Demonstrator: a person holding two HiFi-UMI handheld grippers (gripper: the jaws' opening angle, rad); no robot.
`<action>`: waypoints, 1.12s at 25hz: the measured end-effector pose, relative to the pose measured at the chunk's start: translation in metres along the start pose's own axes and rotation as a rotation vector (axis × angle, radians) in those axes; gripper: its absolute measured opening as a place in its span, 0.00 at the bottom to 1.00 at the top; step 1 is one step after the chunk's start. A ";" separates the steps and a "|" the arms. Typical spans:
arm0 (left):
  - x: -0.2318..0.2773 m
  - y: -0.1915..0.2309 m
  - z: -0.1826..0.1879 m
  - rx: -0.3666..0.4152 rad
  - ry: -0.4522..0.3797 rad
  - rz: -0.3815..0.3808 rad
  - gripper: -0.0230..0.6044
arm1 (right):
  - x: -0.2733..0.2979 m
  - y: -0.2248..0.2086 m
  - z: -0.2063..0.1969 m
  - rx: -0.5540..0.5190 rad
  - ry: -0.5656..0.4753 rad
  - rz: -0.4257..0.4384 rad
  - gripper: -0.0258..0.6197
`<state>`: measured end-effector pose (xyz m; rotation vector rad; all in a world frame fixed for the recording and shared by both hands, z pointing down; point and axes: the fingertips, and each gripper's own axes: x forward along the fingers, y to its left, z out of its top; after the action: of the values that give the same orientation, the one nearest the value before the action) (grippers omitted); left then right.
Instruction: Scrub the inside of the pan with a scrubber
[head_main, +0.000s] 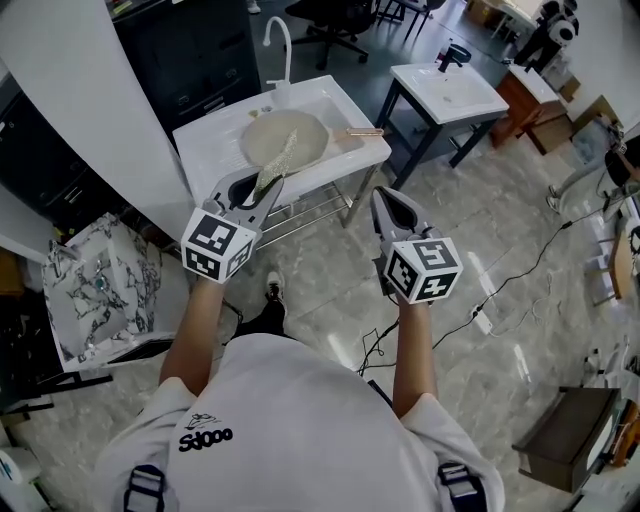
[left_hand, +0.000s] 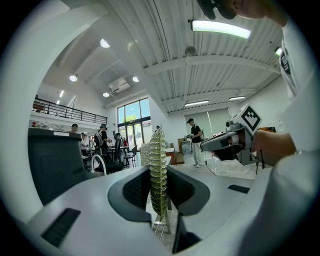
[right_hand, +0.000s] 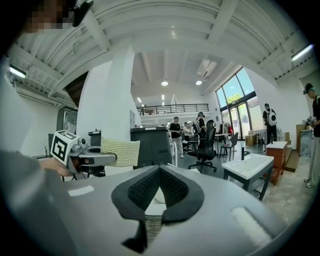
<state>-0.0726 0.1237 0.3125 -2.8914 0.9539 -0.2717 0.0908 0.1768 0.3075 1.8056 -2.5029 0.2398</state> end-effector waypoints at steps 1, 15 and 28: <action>0.004 0.004 -0.001 -0.002 -0.001 0.001 0.16 | 0.006 -0.002 0.001 0.000 0.001 0.002 0.05; 0.083 0.078 0.002 -0.021 -0.015 -0.027 0.16 | 0.093 -0.045 0.013 0.011 0.026 -0.015 0.05; 0.130 0.140 -0.015 -0.053 0.006 -0.041 0.16 | 0.166 -0.062 0.014 0.020 0.064 -0.016 0.05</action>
<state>-0.0545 -0.0662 0.3261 -2.9629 0.9182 -0.2624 0.0970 -0.0002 0.3214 1.7949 -2.4509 0.3181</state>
